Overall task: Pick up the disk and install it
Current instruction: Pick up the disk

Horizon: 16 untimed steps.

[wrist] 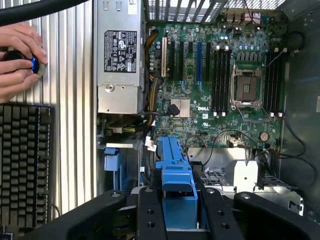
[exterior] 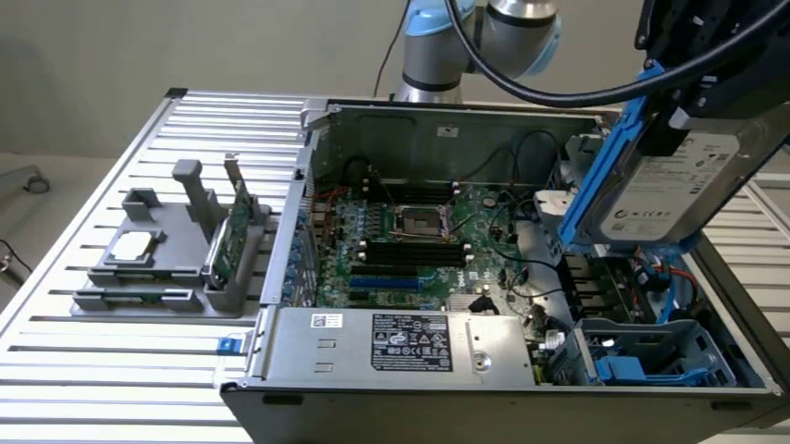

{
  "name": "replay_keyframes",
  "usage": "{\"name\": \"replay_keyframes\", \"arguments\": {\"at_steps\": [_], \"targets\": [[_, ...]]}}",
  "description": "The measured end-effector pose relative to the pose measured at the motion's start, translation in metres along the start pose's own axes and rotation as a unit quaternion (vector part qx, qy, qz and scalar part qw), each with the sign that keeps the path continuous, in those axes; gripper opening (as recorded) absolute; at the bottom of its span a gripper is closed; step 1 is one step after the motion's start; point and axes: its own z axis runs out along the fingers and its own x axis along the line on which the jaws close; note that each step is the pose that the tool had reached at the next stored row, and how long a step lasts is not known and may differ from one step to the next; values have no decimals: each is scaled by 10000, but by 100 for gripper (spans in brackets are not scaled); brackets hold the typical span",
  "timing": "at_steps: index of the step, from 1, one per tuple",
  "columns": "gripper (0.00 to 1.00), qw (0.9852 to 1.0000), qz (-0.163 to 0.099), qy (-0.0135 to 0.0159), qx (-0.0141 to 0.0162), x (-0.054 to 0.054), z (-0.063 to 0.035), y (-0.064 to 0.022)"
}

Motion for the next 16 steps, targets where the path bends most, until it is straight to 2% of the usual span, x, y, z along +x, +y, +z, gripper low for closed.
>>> {"name": "replay_keyframes", "arguments": {"at_steps": [9,16], "targets": [[33,10000,0,0,1,289,1,-162],[33,10000,-1,0,15,538,99,-211]]}}
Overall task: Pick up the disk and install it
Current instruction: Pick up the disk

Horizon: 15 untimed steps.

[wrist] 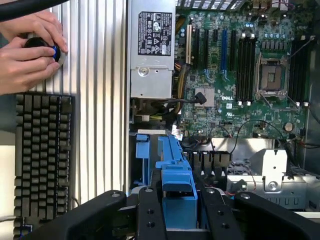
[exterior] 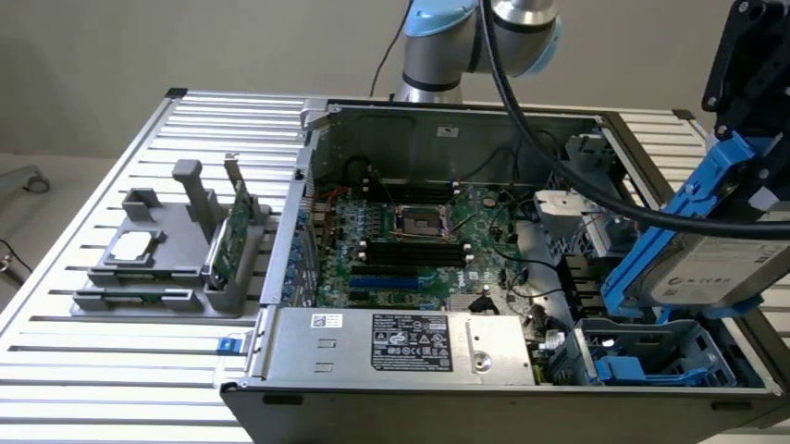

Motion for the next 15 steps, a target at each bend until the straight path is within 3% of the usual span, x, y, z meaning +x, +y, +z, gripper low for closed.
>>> {"name": "replay_keyframes", "arguments": {"at_steps": [15], "targets": [[33,10000,3,0,2,30,272,-38]]}}
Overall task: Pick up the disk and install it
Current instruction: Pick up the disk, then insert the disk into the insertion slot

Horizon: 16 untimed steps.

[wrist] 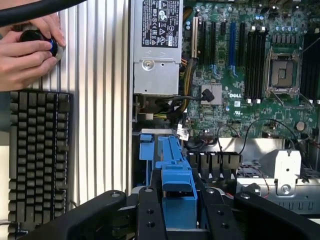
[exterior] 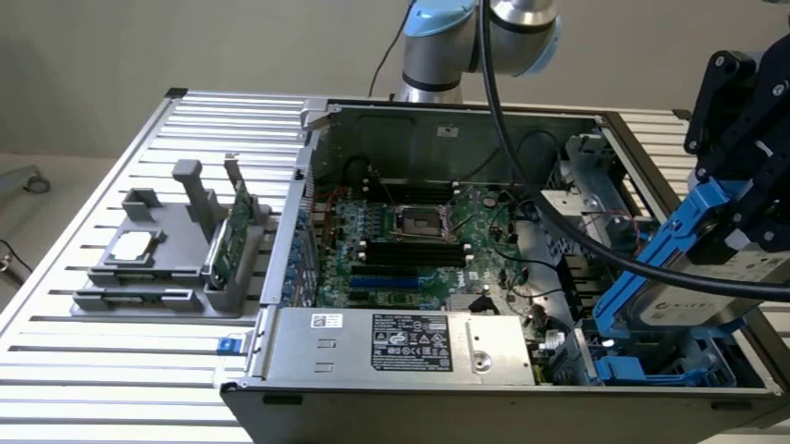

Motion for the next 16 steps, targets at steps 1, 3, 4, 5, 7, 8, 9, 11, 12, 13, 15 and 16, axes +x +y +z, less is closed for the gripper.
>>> {"name": "replay_keyframes", "arguments": {"at_steps": [1,3,4,5,7,8,9,11,12,13,15,16], "targets": [[33,10000,0,-1,0,1,19,-6],[33,10000,0,-1,0,4,48,-25],[33,10000,0,-1,0,6,60,-33],[33,10000,1,0,0,6,70,-37],[33,10000,2,0,-2,6,73,-37],[33,10000,2,0,-2,6,72,-37],[33,10000,2,0,-2,6,73,-38],[33,10000,1,0,-2,6,73,-38],[33,10000,2,-1,-2,7,74,-38],[33,10000,1,-1,-2,6,74,-38],[33,10000,1,0,-2,6,73,-38],[33,10000,1,-1,-2,6,74,-38]]}}
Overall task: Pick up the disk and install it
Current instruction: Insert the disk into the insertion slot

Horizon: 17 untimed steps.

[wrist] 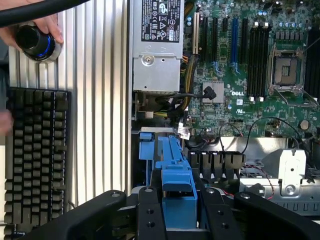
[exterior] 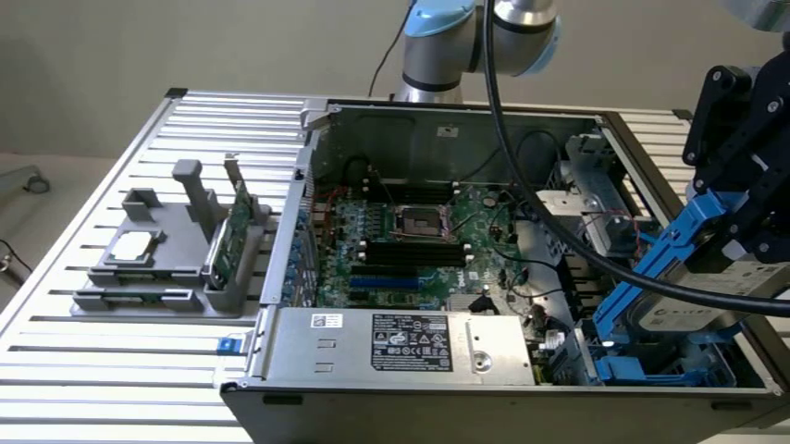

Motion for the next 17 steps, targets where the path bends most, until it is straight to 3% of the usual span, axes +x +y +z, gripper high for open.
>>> {"name": "replay_keyframes", "arguments": {"at_steps": [17], "targets": [[33,10000,0,1,0,1,30,0]]}}
